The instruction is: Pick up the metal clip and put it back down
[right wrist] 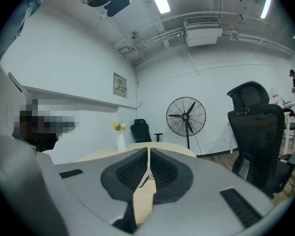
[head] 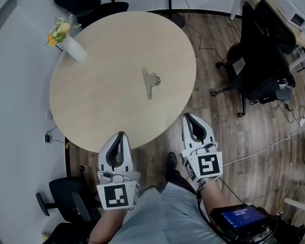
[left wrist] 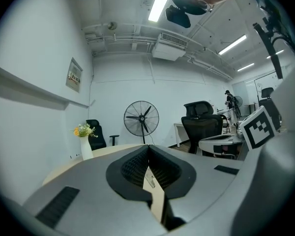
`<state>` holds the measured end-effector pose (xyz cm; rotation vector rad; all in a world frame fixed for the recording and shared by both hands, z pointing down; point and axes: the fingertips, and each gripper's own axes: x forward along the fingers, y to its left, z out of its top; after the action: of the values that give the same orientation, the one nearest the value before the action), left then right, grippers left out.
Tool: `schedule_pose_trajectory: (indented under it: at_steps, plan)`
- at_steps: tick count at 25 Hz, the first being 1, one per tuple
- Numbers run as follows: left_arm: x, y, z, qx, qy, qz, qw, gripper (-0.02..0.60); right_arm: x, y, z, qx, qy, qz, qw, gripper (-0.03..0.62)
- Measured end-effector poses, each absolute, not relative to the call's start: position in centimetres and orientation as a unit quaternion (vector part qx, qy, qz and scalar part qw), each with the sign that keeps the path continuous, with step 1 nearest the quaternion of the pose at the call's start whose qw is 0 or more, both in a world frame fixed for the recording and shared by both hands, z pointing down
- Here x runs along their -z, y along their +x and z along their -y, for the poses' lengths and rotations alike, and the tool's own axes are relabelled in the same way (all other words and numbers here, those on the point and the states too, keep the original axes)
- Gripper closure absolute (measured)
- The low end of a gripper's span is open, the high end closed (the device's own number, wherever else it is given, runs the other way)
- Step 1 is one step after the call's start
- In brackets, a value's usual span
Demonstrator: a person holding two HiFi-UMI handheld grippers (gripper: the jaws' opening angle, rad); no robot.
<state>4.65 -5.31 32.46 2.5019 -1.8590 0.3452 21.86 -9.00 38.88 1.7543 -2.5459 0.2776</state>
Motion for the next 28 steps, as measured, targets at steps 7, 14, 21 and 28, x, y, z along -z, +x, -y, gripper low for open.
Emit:
schedule_pose_trajectory:
  at_steps: [7, 14, 21, 28]
  plan:
    - [-28.8, 4.4, 9.7, -0.082, 0.784, 0.615, -0.026, 0.562, -35.2, 22.0, 15.1, -0.059, 0.555, 0.830, 0.001, 0.543]
    - [-30.2, 0.8, 13.8, -0.072, 0.769, 0.635, 0.004, 0.562, -35.9, 18.5, 20.1, -0.066, 0.538, 0.840, 0.015, 0.543]
    - [-35.3, -2.4, 21.8, -0.091, 0.778, 0.620, 0.049, 0.563, -41.8, 14.5, 27.3, -0.107, 0.531, 0.839, 0.049, 0.542]
    - [-42.0, -4.3, 28.6, -0.128, 0.796, 0.586, 0.080, 0.562, -49.8, 11.8, 33.4, -0.159, 0.525, 0.832, 0.078, 0.540]
